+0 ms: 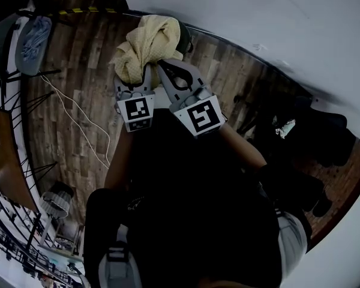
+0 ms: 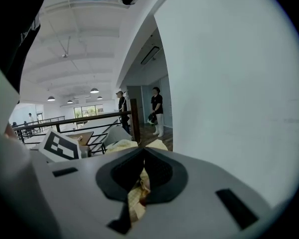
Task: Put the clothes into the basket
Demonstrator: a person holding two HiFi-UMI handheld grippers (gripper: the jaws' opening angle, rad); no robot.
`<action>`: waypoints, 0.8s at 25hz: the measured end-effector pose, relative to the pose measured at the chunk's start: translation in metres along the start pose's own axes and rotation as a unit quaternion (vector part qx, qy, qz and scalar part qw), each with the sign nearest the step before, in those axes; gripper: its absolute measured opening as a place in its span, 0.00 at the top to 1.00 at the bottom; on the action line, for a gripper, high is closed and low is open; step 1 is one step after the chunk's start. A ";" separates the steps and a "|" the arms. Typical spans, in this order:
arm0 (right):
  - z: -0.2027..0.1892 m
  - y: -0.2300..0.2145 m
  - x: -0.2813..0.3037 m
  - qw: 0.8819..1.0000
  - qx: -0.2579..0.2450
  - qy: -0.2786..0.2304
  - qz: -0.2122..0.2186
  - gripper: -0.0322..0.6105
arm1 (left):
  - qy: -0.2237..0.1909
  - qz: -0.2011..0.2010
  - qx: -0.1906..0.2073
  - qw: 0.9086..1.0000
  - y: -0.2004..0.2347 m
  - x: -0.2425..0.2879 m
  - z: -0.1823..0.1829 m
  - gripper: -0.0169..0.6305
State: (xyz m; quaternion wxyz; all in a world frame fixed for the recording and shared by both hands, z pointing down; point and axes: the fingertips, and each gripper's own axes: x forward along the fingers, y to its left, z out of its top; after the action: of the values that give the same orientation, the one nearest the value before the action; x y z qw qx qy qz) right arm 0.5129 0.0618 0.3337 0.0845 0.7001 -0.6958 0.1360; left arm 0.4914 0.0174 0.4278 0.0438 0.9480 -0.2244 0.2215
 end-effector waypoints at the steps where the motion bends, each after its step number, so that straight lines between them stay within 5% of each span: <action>1: 0.001 -0.006 -0.002 1.000 -0.002 0.000 0.000 0.93 | 0.003 0.000 0.000 1.000 -0.003 0.004 0.001 0.71; 8: -0.002 -0.037 -0.011 1.000 0.000 0.004 0.018 0.93 | 0.034 0.017 -0.004 0.999 -0.024 0.021 -0.004 0.71; 20: -0.030 -0.080 -0.029 0.989 0.009 0.034 0.144 0.93 | 0.042 0.113 -0.022 0.992 -0.073 0.061 -0.019 0.71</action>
State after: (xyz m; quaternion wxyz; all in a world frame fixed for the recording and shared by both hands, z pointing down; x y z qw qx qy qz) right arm 0.5905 0.0998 0.3590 0.0816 0.5881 -0.7850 0.1765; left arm 0.5651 0.0614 0.4733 0.0490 0.9051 -0.3331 0.2596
